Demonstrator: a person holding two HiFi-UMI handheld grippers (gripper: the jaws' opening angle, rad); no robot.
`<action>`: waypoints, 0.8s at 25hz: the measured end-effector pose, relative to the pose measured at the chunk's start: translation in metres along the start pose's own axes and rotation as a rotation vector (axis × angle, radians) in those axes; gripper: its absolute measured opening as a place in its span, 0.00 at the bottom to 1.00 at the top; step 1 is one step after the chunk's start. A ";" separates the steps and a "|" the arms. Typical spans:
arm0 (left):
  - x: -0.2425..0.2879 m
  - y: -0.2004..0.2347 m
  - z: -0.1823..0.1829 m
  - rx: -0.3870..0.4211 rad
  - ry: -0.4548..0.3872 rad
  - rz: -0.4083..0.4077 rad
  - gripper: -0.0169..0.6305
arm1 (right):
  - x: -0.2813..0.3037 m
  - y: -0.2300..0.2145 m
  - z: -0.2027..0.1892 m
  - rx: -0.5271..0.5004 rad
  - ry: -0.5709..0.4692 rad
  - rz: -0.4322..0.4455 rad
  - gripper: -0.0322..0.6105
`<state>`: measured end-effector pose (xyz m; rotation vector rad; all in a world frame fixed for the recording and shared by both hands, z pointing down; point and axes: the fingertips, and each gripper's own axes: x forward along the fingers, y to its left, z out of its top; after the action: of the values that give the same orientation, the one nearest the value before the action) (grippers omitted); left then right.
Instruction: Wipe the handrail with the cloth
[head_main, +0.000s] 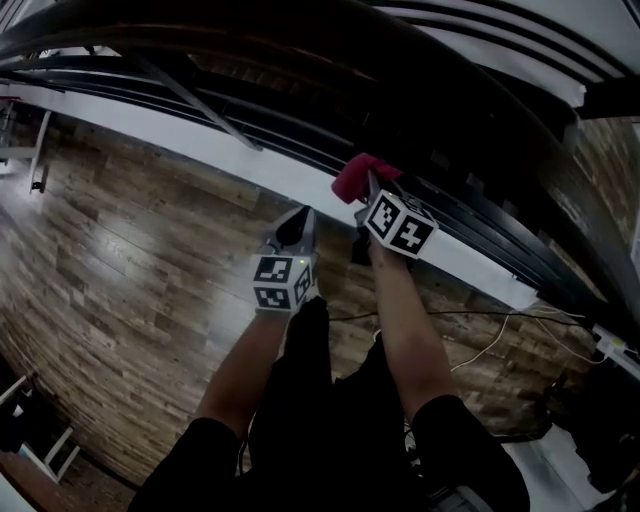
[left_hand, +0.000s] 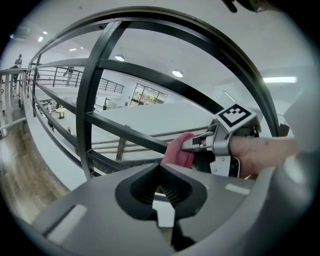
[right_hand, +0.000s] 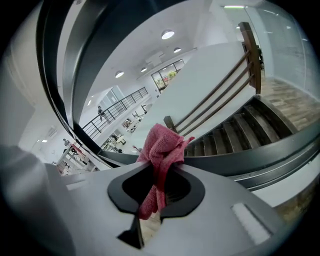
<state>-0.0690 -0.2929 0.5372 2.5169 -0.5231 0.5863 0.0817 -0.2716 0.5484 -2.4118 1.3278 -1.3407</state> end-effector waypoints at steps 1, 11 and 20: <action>0.000 -0.006 -0.002 0.004 0.000 0.000 0.03 | -0.004 -0.006 0.000 0.010 0.005 -0.002 0.11; 0.018 -0.072 -0.011 0.045 -0.014 -0.037 0.03 | -0.047 -0.083 0.002 0.108 -0.031 -0.037 0.11; 0.035 -0.130 -0.015 0.099 0.007 -0.084 0.03 | -0.079 -0.123 0.006 0.049 -0.049 -0.058 0.11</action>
<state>0.0159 -0.1895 0.5173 2.6149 -0.3927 0.6026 0.1466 -0.1401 0.5473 -2.4519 1.2072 -1.3031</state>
